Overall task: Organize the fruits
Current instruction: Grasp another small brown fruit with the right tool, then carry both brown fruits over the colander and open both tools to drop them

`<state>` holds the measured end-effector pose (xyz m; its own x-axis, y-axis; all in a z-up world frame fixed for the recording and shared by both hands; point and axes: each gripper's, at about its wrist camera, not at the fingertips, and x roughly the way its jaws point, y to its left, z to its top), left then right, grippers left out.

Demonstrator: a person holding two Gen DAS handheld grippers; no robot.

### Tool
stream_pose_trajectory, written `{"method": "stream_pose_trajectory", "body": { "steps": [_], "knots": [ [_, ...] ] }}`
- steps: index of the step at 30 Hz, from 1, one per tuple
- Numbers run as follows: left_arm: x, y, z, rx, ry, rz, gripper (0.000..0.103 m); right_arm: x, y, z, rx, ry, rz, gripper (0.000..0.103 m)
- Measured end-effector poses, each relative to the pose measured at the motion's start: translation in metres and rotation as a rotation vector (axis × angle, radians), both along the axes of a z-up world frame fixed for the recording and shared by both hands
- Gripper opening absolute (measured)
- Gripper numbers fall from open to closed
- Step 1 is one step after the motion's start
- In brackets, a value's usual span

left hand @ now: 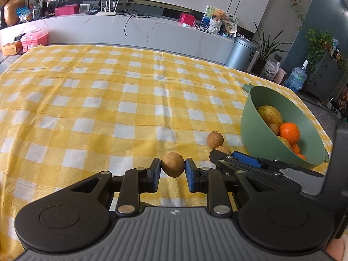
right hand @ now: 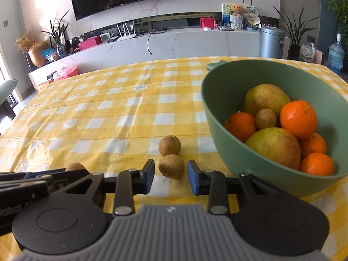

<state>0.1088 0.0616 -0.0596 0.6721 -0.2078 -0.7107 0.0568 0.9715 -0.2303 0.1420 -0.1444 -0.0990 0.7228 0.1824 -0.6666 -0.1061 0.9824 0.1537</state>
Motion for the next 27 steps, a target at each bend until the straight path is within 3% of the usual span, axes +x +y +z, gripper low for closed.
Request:
{"method": "stream_pose_trajectory", "body": {
  "steps": [2,10,27],
  "knots": [
    [0.0,0.0,0.0,0.0,0.0,0.0,0.027,0.002,0.001,-0.002,0.001,0.008,0.001,0.023],
    [-0.004,-0.002,0.005,0.007,-0.007,-0.009,0.027,-0.007,-0.004,0.005,0.013,-0.002,0.046,0.023],
    [-0.019,-0.04,0.043,0.014,-0.093,-0.073,0.027,-0.065,-0.061,0.069,0.034,-0.162,0.13,0.023]
  ]
}}
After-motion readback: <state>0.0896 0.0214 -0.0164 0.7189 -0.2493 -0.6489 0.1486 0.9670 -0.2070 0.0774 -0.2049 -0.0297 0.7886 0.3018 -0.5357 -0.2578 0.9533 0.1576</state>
